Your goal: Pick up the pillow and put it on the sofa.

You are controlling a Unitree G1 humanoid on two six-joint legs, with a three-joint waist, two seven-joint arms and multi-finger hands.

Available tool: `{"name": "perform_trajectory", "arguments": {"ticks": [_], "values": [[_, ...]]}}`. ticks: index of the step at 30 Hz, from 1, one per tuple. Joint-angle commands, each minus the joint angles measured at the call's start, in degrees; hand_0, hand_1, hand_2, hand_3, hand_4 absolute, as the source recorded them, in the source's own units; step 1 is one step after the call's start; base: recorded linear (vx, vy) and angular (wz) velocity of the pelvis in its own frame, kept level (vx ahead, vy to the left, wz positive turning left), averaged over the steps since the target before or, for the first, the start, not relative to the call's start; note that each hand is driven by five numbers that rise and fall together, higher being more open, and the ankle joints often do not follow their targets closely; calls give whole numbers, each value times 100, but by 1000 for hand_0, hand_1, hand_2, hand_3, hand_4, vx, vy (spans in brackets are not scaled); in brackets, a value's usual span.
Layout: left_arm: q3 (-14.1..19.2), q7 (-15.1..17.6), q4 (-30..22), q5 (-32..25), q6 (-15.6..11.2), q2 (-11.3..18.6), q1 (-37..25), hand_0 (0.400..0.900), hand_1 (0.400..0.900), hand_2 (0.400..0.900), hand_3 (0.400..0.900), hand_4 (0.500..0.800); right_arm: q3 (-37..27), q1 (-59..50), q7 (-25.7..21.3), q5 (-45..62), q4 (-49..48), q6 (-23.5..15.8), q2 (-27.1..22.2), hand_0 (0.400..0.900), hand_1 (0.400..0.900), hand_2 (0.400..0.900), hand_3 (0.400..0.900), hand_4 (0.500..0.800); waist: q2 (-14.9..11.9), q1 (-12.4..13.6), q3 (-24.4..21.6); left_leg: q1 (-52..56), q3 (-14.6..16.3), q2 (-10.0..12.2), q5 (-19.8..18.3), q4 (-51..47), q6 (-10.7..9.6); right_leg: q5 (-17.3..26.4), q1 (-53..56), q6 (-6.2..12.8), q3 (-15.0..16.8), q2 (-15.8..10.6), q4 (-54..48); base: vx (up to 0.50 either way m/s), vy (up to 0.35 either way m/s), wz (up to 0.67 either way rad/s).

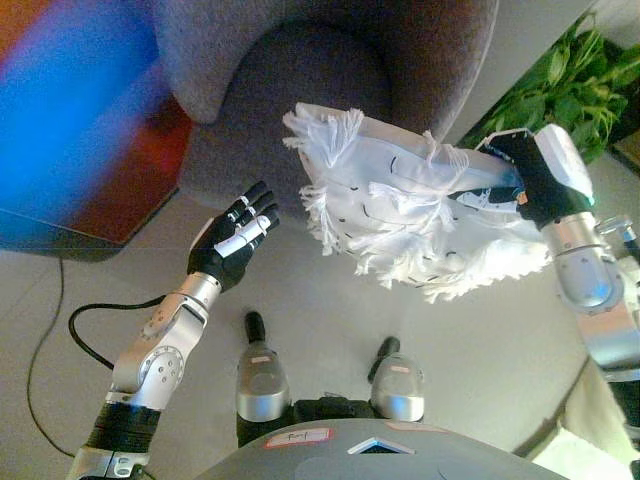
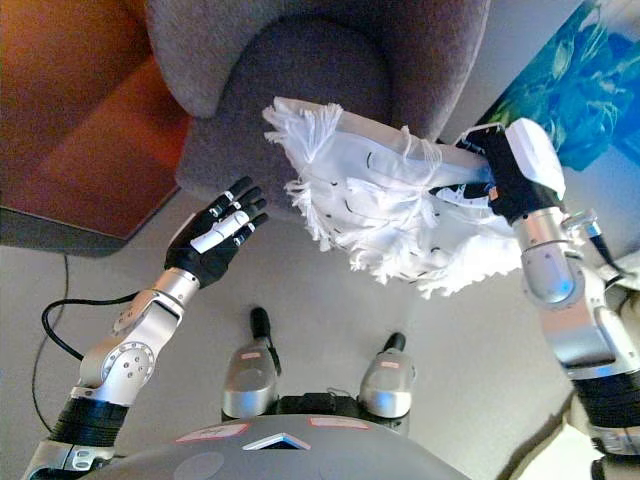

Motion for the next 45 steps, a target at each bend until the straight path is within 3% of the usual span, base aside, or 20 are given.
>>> {"name": "perform_trajectory", "arguments": {"ticks": [1, 7, 14, 20, 26, 31, 33, 34, 40, 45], "values": [[33, -80, -303, 108, -383, 90, 91, 900, 900, 900, 900, 800, -522, -1691, -189, 831, -244, -612, -426, 400, 400, 400, 400, 500, -273, 261, -946, 587, 221, 57, -369, -302, 221, 1298, 155, 154, -307, -23, -835, 94, 14, 20], [183, -198, -410, 139, -254, 232, 297, 900, 900, 900, 900, 800, 24, -2465, 113, 1289, 763, -599, -836, 400, 400, 400, 400, 500, -449, 537, -1124, 606, 38, 4, -410, -316, 218, 1166, 336, 84, -492, 31, -818, 106, -14, 17], [308, -561, -615, 170, -132, 411, 353, 900, 900, 900, 900, 800, 879, -3436, 258, 1667, 2425, -749, -696, 400, 400, 400, 400, 500, -574, 926, -1109, 510, -247, -24, -356, -353, 178, 1121, 518, 45, -749, 46, -827, 81, -47, 17], [363, -1022, -739, 229, -145, 637, 303, 900, 900, 900, 900, 800, 1377, -4068, 159, 1765, 3531, -939, -619, 400, 400, 400, 400, 500, -655, 1248, -1009, 305, -495, 2, -262, -387, 142, 1123, 606, 69, -976, 67, -838, 47, -87, 22], [440, -1243, -809, 177, -90, 861, 256, 900, 900, 900, 900, 800, 1684, -4494, 17, 1777, 4218, -914, -698, 400, 400, 400, 400, 500, -704, 1471, -879, 131, -705, 19, -227, -387, 129, 1132, 588, 101, -1062, 59, -807, 24, -88, 16], [540, -1420, -859, 177, -21, 1073, 171, 900, 900, 900, 900, 800, 2279, -5219, 1, 1749, 5001, -486, -739, 400, 400, 400, 400, 500, -758, 1731, -728, -37, -902, 34, -205, -378, 123, 1175, 569, 133, -1171, 49, -828, 9, -121, 13], [553, -1469, -855, 150, -52, 1143, 130, 900, 900, 900, 900, 800, 2503, -5487, -28, 1769, 5220, -117, -751, 400, 400, 400, 400, 500, -751, 1799, -650, -120, -992, 31, -181, -387, 120, 1187, 540, 140, -1180, 50, -825, -40, -79, 4], [576, -1506, -847, 121, -73, 1190, 106, 900, 900, 900, 900, 800, 2608, -5633, -30, 1762, 5360, 6, -752, 900, 900, 900, 900, 800, -748, 1827, -606, -156, -1028, 30, -176, -387, 120, 1187, 527, 146, -1169, 62, -836, -59, -59, 1], [501, -1452, -877, 193, -132, 1263, 18, 900, 900, 900, 900, 800, 2710, -5974, -711, 1915, 5601, 351, -578, 900, 900, 900, 900, 800, -740, 1858, -539, -178, -1081, 52, -176, -388, 150, 1221, 598, 159, -1104, 96, -913, -5, -25, -6], [337, -1239, -883, 489, -260, 1178, 19, 900, 900, 900, 900, 800, 2211, -5646, -1153, 2232, 5318, 216, -337, 900, 900, 900, 900, 800, -714, 1690, -713, -28, -908, 66, -211, -388, 190, 1213, 689, 171, -1038, 100, -936, 7, 63, -16]]}}
